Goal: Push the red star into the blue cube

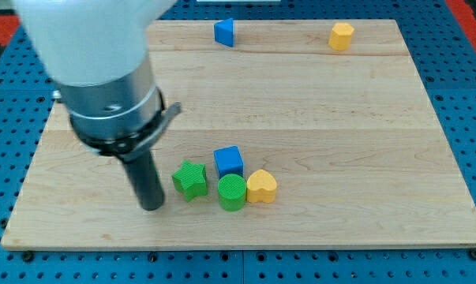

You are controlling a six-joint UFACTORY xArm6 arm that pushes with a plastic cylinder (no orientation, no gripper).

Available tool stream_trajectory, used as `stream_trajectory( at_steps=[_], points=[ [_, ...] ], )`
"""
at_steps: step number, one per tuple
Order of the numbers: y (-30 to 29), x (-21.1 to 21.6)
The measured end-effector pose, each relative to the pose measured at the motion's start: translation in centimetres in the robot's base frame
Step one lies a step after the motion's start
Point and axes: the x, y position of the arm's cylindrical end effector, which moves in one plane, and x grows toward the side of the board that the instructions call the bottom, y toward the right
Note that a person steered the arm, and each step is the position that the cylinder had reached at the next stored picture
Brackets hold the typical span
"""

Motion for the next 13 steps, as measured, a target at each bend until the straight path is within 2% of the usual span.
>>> stream_trajectory(
  at_steps=[1, 2, 3, 4, 5, 6, 7, 8, 9, 11, 13],
  points=[
    [-8.4, -2.8],
    [-14.1, -9.2],
    [-14.2, -16.2],
    [-14.2, -20.2],
    [-11.2, -19.6],
    [-5.7, -13.9],
    [-3.7, -13.1],
    [-6.8, -16.2],
    [-1.4, -14.5],
    [2.1, -14.4],
    [5.8, -9.1]
  ],
)
